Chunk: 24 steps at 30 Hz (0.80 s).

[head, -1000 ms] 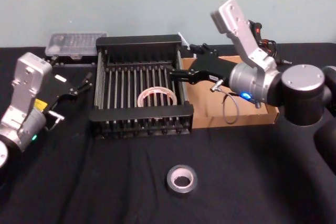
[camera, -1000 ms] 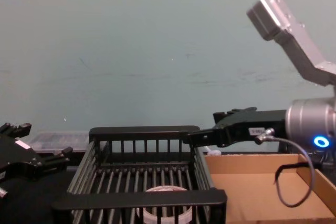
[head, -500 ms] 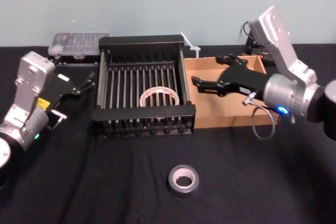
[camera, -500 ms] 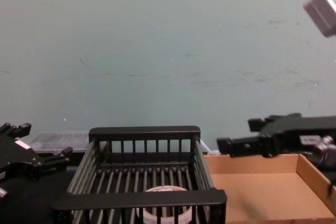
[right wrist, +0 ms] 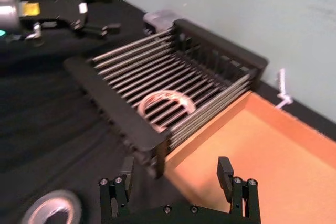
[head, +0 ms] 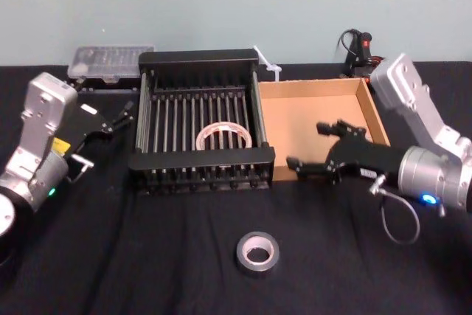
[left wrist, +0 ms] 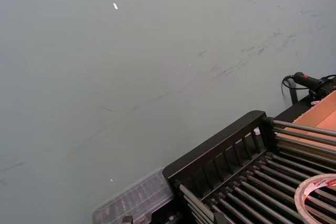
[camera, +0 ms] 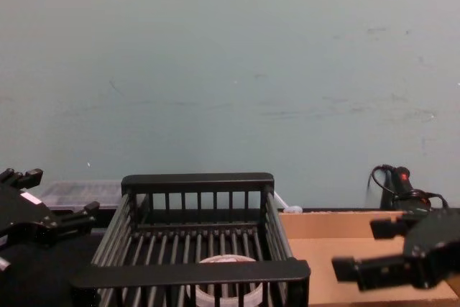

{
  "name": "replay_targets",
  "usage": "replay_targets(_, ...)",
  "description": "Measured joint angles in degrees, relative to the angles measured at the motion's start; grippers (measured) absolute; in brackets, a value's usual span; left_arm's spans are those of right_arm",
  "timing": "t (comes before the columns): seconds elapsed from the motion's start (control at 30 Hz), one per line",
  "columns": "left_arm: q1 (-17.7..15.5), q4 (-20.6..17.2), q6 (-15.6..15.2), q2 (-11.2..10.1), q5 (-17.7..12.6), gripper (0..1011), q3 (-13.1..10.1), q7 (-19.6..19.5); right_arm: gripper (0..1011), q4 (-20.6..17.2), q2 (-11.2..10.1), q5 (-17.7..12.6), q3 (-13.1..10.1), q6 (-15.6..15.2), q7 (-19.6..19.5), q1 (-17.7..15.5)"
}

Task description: Pick up the white tape and place it into the black box , Pick up the silver tape and place it into the brown box.

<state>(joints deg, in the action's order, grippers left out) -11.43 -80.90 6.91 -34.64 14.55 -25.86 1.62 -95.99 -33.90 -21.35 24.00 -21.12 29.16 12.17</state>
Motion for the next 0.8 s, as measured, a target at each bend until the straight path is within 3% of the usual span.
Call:
replay_targets(0.23,0.00,0.00,0.00,0.00,0.00,1001,0.00,0.00,1002,-2.00,-2.49,-0.91,2.38,-0.96,2.04,-1.39)
replay_targets(0.8,0.00,0.00,0.00,0.00,0.00,1001,0.00,0.00,1002,-3.28,-4.72,-2.14,7.51,-1.74,4.48,-0.90)
